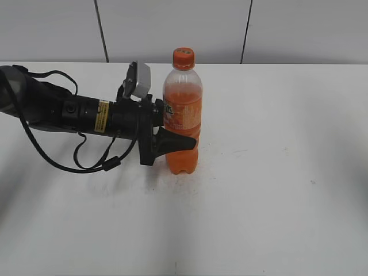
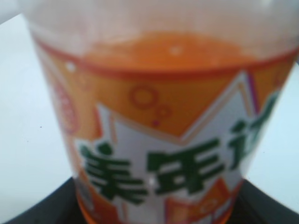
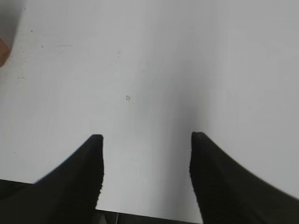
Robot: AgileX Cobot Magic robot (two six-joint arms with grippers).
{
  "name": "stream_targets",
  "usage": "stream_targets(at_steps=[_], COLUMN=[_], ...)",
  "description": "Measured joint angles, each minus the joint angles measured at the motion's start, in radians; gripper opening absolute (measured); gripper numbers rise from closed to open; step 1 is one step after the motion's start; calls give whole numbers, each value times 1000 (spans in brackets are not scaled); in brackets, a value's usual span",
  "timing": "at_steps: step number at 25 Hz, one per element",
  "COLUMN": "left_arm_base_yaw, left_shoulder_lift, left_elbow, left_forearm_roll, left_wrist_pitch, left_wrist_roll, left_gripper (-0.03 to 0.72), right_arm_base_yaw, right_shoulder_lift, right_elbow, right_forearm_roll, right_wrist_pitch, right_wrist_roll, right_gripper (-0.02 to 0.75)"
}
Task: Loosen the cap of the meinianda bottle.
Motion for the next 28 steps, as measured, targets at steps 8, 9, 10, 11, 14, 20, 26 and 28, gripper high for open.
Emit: stream_targets(at_steps=[8,9,10,11,14,20,26,28], left_arm_base_yaw=[-1,-1,-1,-1,-1,-1,-1,-1], left_shoulder_lift=[0,0,0,0,0,0,0,0], left_elbow=[0,0,0,0,0,0,0,0], left_forearm_roll=[-2,-2,-4,-5,-7,-7,-8,-8], left_wrist_pitch=[0,0,1,3,6,7,9,10], left_wrist_roll=[0,0,0,0,0,0,0,0], left_gripper=[410,410,410,410,408,408,408,408], right_arm_base_yaw=[9,21,43,67,193,406,488,488], right_shoulder_lift=[558,598,639,673,748,852,897,909], right_elbow=[-527,-577,-631,-678,-768,-875,-914,-914], right_forearm_roll=[18,18,18,18,18,33,57,70], right_wrist_pitch=[112,113,114,114,116,117,120,123], right_wrist_roll=[-60,-60,-60,-60,-53,-5,100,133], right_gripper=[440,438,436,433,428,428,431,453])
